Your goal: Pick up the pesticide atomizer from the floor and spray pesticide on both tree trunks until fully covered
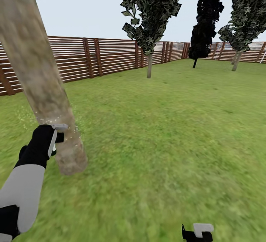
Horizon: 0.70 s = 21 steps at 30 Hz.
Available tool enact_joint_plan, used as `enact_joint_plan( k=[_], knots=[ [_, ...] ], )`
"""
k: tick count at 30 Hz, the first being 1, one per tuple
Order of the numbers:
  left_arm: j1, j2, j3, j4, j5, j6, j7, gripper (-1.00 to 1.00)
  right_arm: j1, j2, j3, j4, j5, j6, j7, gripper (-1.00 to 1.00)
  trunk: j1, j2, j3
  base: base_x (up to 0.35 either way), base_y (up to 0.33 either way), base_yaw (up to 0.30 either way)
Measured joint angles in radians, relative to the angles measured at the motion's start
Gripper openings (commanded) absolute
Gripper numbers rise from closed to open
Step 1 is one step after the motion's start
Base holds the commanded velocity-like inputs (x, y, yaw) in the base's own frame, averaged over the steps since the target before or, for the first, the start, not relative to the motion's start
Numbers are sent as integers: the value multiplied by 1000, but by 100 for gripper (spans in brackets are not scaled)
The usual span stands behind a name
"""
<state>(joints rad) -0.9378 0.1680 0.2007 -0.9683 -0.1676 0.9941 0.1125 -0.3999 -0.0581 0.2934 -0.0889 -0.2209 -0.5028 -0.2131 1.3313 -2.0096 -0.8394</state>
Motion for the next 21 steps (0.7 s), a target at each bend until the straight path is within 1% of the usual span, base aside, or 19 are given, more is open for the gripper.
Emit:
enact_joint_plan(
  k=[3,5,10,18,21],
  knots=[
    [1,0,0,0,1,0,0,-100,0,0,0,0,0,0,0,100,0,0,0,180,-217,32],
    [3,0,0,-1,1,0,0,-100,0,0,0,0,0,0,0,100,0,0,0,65,-256,193],
    [20,2,0,0,-2,-3,0,-100,0,0,0,0,0,0,0,100,1,0,0,9,-270,265],
    [25,5,3,16,3,-9,2,-100,0,1,0,0,0,0,0,100,1,0,0,0,-273,276],
    [51,1,3,29,7,-11,5,-100,0,1,0,0,0,0,0,100,1,0,0,0,-274,268]
  ],
)
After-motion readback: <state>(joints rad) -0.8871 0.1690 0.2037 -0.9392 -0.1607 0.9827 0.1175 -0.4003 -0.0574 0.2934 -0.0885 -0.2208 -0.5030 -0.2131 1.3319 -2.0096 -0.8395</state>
